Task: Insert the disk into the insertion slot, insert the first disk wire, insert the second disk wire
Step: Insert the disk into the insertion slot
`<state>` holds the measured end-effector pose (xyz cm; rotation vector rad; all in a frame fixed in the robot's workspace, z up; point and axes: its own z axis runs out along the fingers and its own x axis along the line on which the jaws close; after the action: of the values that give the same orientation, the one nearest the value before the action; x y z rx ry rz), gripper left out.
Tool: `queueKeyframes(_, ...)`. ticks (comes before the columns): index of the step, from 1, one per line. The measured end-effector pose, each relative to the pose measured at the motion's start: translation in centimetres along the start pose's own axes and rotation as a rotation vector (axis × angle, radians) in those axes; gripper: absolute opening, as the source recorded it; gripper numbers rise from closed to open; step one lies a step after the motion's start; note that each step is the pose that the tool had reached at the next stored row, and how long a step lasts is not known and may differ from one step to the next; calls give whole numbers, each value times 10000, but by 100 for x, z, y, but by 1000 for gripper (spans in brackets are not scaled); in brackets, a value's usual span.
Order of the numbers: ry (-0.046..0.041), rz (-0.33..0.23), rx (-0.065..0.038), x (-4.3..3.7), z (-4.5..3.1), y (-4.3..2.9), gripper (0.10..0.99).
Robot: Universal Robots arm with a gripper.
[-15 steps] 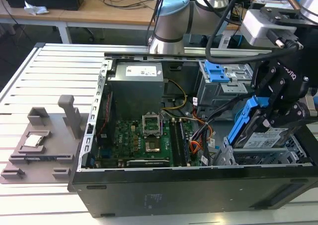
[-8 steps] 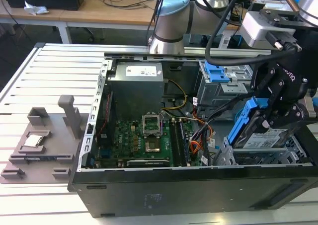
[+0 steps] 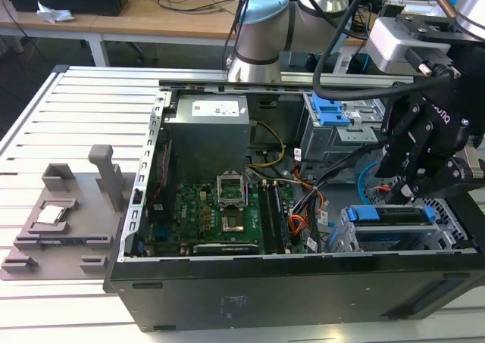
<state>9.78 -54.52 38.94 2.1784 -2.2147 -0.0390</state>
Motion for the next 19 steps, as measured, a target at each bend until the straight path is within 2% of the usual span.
queueKeyframes(2, 0, 0, 0, 0, 0, 0, 424)
queueKeyframes(3, 0, 0, 0, 0, 1, 0, 298)
queueKeyframes(6, 0, 0, 0, 0, 2, 0, 118)
queueKeyframes(14, -1, 2, 0, 0, 3, 0, 106)
queueKeyframes(19, -1, 0, -3, -16, 0, -75, 106)
